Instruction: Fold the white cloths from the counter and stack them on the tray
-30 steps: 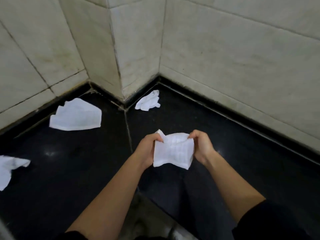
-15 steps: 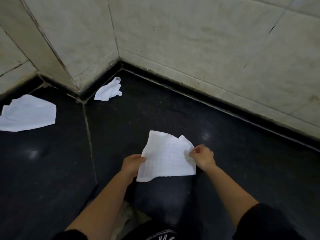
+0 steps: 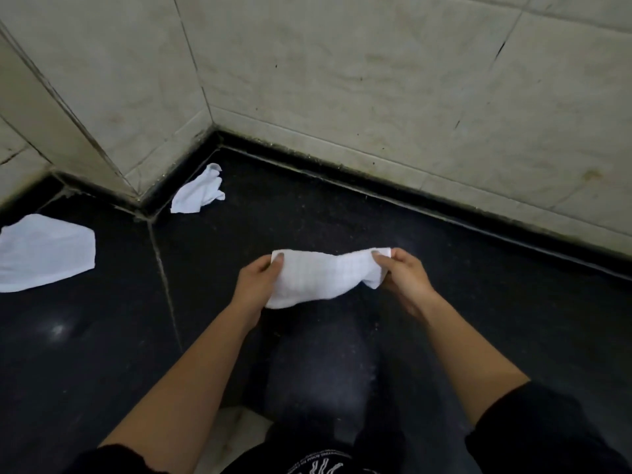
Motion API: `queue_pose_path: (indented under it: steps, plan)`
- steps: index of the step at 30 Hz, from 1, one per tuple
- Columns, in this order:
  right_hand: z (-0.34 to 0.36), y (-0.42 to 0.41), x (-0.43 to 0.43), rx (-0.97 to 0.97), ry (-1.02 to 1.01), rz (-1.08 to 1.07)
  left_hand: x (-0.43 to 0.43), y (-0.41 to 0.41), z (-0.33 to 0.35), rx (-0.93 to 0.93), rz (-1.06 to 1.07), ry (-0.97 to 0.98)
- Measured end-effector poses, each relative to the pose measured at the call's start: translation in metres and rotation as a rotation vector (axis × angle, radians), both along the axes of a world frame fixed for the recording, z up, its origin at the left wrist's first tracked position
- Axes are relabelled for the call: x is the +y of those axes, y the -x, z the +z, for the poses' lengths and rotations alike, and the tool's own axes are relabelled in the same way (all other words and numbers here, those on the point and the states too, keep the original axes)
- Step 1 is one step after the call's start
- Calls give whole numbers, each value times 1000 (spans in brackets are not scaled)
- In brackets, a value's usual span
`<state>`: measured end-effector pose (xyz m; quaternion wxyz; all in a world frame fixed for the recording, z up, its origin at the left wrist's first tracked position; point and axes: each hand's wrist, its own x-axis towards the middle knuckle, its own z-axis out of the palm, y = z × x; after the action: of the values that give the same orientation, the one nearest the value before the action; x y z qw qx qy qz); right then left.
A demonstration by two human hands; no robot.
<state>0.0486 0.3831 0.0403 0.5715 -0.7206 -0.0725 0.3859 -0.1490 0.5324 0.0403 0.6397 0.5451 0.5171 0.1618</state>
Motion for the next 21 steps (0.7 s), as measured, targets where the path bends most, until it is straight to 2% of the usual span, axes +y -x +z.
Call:
queue_pose_path:
  steps: [3, 5, 7, 11, 13, 16, 21]
  plan:
    - [29, -6, -3, 56, -157, -9, 6, 3, 25, -206, -55, 33]
    - [32, -5, -11, 59, -153, 25, 6, 11, 26, -262, -93, 90]
    - [19, 1, -20, 45, -59, 54, 2, 20, 15, -212, -106, 148]
    - [-23, 18, -42, 108, 265, 112, -15, 40, -19, 104, -165, 231]
    - [-34, 25, -53, 133, 362, 148, -19, 49, -30, 150, -197, 260]
    - [-36, 27, -65, 172, 365, 171, -22, 56, -33, 155, -265, 343]
    - [-27, 17, -71, 429, 288, 158, -13, 58, -29, 133, -264, 555]
